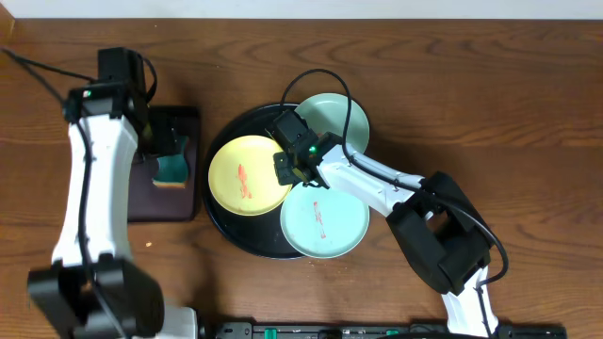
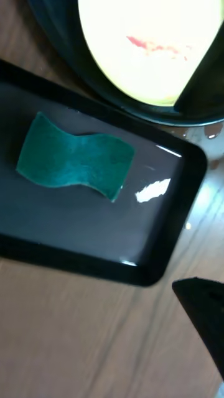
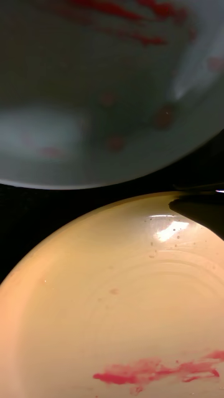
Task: Clean dirty plates on tray and stack at the side
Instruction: 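Grip the yellow plate rim with the right gripper, then grasp the green sponge from the small black tray with the left gripper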
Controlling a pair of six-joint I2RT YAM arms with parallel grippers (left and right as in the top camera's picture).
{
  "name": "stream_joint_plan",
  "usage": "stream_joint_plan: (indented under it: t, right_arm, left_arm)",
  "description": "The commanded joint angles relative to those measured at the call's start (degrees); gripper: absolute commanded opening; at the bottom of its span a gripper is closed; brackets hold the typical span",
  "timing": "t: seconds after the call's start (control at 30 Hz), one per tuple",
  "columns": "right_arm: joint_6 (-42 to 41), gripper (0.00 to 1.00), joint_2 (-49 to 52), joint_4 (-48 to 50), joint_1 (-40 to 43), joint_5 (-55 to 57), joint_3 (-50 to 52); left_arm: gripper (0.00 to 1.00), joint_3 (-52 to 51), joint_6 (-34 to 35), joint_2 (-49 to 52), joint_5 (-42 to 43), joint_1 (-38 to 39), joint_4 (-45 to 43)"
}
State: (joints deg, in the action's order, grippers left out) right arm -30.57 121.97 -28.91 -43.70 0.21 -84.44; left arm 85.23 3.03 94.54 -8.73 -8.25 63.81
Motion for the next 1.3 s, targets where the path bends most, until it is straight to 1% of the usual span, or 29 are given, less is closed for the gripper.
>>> stream_joint_plan:
  t: [0.0, 0.1, 0.3, 0.6, 0.8, 0.83, 0.9, 1.2, 1.27]
  right_arm:
    - [1.07, 0.01, 1.81, -0.39, -1.03, 0.81, -0.57]
    - [1.07, 0.01, 1.81, -0.46, -1.01, 0.81, -0.57]
    - [1.97, 0.01, 1.81, -0.68, -0.87, 0.81, -0.59]
    - [1.99, 0.01, 1.81, -0.68, -0.85, 0.81, -0.57]
    - [2.97, 0.01, 1.81, -0.72, -0.87, 0.81, -0.59]
    - [2.97, 0.01, 1.81, -0.72, -0.87, 0.81, -0.59]
    - [2.97, 0.01, 1.81, -0.68, -0.87, 0.81, -0.59]
    - [2.99, 0.01, 1.81, -0.68, -0.87, 0.83, -0.59]
    - [2.99, 0.01, 1.81, -0.68, -0.87, 0.83, -0.59]
  left_arm:
    - [0.81, -0.79, -3.91, 4.61, 4.39, -0.94, -0.70]
    - [0.77, -0.79, -3.89, 8.70, 4.48, -1.73, -2.16]
    - [0.74, -0.79, -3.89, 15.39, 4.70, -3.72, -6.78]
    - [0.72, -0.79, -3.93, 20.09, 8.35, -4.07, -9.99]
    - [0.65, -0.81, -3.96, 22.38, 9.11, -4.07, -11.23]
    - [0.62, -0.81, -3.96, 22.69, 9.86, -4.07, -11.43]
    - [0.51, -0.81, -3.89, 23.17, 9.84, -4.07, -12.04]
    - [0.51, -0.81, -3.85, 25.57, 9.86, -4.07, -13.62]
    - [0.47, -0.81, -3.85, 25.79, 9.84, -4.07, -13.62]
